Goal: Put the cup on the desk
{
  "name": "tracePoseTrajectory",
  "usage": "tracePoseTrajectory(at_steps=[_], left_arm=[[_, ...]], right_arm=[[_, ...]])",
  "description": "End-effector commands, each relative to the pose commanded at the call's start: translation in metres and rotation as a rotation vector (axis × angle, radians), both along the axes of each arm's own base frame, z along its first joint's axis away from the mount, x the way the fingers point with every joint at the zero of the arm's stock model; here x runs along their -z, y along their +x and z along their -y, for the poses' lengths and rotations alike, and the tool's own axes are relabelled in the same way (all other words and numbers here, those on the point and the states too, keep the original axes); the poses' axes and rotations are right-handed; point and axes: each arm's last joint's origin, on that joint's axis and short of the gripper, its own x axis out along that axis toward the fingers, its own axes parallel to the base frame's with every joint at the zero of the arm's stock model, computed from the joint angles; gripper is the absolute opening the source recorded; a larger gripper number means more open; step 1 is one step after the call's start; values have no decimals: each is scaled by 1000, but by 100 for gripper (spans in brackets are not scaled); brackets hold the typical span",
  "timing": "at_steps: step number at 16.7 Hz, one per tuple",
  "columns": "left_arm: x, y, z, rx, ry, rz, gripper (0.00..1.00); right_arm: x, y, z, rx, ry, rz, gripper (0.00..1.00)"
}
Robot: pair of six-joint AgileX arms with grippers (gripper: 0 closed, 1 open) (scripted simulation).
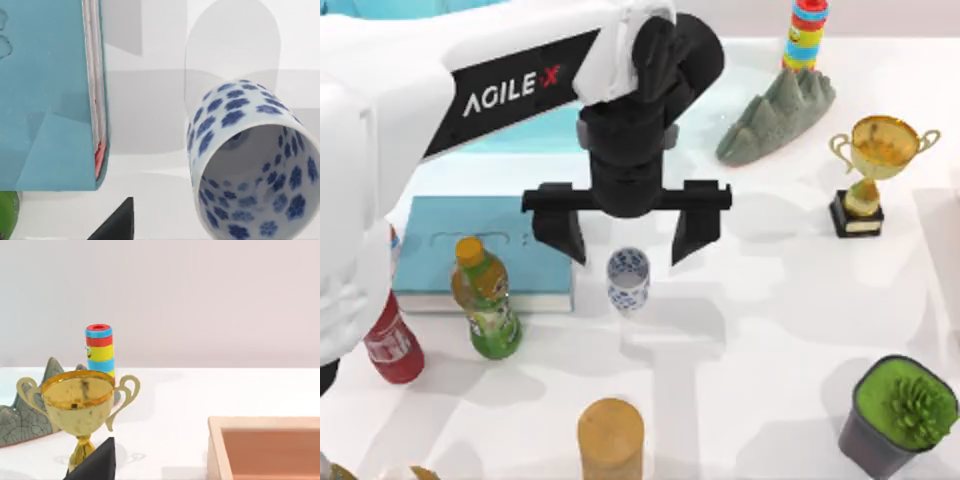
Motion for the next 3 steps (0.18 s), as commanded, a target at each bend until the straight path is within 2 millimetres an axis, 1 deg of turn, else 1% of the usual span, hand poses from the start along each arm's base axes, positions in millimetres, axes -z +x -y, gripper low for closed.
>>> tracePoseTrajectory(at_steps=[3], left_arm=[[0,0,0,0,0,0,100]], right_arm=[[0,0,0,0,0,0,100]])
